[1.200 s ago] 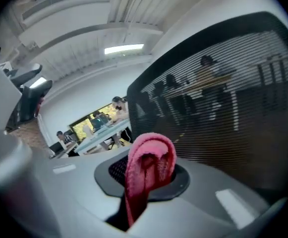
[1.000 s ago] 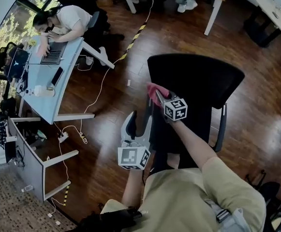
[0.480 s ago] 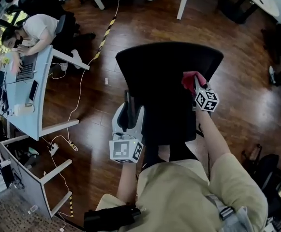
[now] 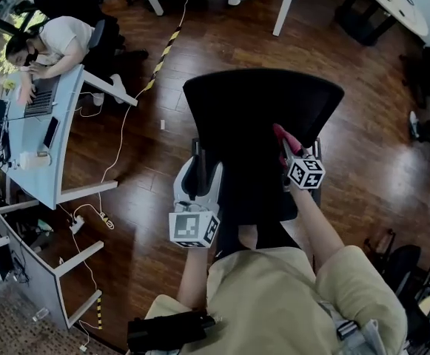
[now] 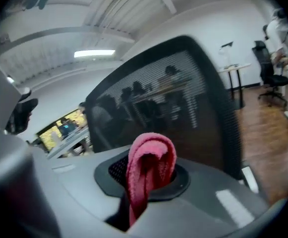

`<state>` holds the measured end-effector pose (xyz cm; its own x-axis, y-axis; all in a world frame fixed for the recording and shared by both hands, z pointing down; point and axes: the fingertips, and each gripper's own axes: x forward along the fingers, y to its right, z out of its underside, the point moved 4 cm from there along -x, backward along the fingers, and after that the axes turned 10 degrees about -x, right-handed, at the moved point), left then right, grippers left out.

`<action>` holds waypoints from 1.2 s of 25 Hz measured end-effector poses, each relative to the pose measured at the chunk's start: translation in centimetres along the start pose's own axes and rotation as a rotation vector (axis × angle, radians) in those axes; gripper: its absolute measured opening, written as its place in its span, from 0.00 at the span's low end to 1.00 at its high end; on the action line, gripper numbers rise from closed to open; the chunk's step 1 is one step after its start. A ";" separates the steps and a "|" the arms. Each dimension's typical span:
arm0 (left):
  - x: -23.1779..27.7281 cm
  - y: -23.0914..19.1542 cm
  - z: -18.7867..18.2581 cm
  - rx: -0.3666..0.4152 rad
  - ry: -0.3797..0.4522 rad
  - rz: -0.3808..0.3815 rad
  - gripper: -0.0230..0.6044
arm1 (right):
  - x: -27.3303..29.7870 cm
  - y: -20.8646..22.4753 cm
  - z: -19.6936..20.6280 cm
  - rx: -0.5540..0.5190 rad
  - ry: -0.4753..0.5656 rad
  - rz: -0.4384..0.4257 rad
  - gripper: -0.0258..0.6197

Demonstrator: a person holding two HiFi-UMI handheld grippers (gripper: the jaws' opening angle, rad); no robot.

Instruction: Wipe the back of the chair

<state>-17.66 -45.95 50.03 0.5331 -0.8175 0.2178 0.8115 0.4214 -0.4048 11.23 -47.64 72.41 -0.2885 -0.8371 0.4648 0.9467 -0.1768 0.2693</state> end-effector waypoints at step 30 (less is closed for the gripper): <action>1.4 -0.9 1.7 0.021 -0.034 0.001 0.39 | 4.2 0.6 2.4 -0.075 -0.166 -0.103 0.09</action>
<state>-17.22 -46.82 52.16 0.5414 -0.8036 0.2473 0.8156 0.4305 -0.3866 10.27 -50.04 76.62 -0.3981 -0.7170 0.5722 0.9172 -0.3001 0.2621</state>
